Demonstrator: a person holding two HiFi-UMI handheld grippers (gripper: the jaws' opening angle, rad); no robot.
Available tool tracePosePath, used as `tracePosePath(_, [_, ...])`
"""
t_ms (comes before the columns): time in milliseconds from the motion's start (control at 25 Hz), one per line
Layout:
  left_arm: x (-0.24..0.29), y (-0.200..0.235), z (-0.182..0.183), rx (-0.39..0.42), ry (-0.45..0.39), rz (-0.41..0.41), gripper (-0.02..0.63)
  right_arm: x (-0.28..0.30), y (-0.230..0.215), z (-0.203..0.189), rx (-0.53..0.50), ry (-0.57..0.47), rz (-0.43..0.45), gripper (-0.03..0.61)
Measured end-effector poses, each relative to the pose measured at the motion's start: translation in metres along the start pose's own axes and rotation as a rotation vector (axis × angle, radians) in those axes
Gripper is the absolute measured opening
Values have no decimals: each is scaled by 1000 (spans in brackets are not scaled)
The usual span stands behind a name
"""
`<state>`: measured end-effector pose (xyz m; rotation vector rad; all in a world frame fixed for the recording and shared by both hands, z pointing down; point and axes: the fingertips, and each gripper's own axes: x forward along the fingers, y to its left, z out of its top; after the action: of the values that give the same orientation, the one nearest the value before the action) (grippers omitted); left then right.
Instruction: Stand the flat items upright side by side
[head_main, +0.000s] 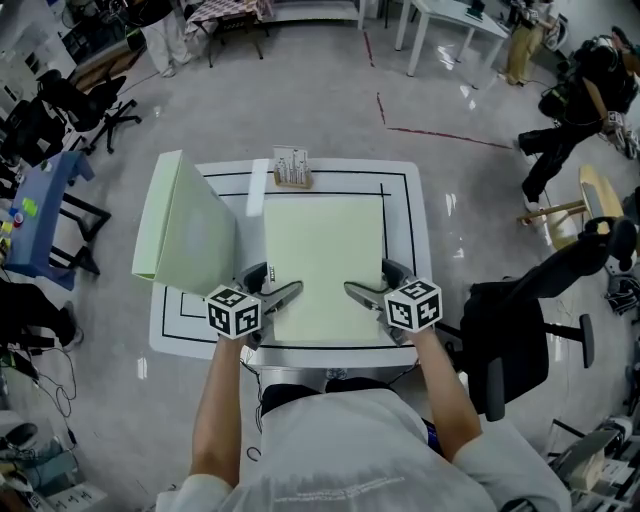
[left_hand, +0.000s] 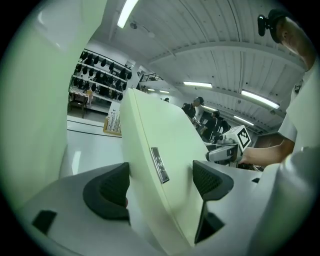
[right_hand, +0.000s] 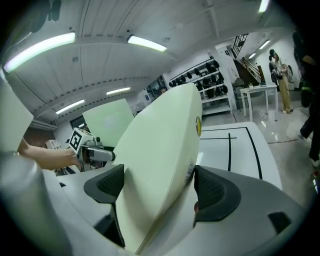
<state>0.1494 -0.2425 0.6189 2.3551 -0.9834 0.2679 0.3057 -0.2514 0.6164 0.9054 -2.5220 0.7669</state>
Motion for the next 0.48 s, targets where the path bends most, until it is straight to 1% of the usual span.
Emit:
tracePosePath(160, [0,-3,5,29,-13,3,391,-3,0,4,-27,1,1,428])
tracePosePath(240, [-2,-4,6,26,-31,-7,391,-5,1,5,-40,-10,5,430])
tracePosePath(280, [-3,-4,8,8,-47,-17,391,-6,2,5,-50,-19,9,430])
tracePosePath(400, [-6,-2,16,-102,-116,-58,394,-8,3,5,-91,-38,11,431])
tracePosePath(480, [-7,0,18,-154,-149,-75,394,-9,3,3,-115,-37,14,432])
